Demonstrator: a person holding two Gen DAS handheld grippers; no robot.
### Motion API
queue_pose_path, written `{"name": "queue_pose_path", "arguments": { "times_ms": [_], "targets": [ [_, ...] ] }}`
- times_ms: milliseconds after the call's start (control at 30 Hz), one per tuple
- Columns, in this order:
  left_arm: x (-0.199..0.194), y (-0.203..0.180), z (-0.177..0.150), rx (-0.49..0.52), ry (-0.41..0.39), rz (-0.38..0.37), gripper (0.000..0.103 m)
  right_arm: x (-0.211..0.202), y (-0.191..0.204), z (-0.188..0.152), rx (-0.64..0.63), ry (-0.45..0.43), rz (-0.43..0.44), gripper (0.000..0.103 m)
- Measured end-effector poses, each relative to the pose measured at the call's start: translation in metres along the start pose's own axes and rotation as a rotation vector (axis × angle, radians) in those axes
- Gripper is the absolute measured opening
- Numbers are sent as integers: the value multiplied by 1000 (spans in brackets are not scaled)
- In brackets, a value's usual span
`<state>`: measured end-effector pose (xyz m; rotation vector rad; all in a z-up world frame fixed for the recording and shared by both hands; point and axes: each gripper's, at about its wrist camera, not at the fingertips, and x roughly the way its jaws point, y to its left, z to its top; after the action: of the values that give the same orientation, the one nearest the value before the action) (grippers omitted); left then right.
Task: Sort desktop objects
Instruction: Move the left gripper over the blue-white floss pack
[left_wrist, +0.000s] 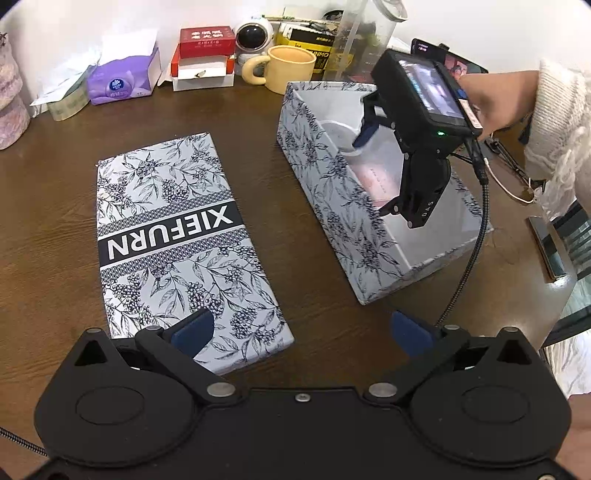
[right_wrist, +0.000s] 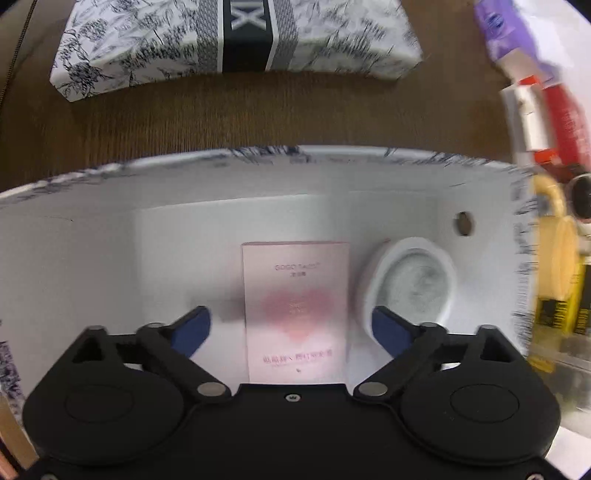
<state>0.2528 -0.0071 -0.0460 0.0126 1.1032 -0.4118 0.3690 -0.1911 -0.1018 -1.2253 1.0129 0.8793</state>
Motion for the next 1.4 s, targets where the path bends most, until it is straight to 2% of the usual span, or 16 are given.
{"name": "queue_pose_path", "arguments": {
  "times_ms": [67,133,300,467,600,800,1000,1200,1300,1400],
  "targets": [
    [-5,-5,-2,0,-5,-2,103,-13,5,-2,10,-18,-38,99],
    [-10,-12,-4,5,-12,-4,103,-41,17,-1,40,-83,-116,103],
    [-23,-36,-9,57,-40,-9,103,-106,23,-9,149,-230,-246,103],
    [-28,-63,-17,120,-46,-23,103,-151,36,-29,289,-334,-299,103],
    [-27,-85,-24,170,-37,-47,103,-176,70,-63,456,-367,-308,103],
    [-12,-124,-33,304,14,-67,103,-189,127,-116,788,-334,-248,103],
    [6,-155,-48,435,67,-85,103,-183,183,-149,1030,-299,-185,103],
    [38,-182,-69,595,128,-93,103,-176,230,-165,1162,-284,-115,103],
    [58,-198,-78,697,185,-126,103,-170,248,-168,1189,-267,-85,103],
    [82,-208,-80,747,242,-176,103,-165,261,-169,1210,-249,-64,103]
  ]
}}
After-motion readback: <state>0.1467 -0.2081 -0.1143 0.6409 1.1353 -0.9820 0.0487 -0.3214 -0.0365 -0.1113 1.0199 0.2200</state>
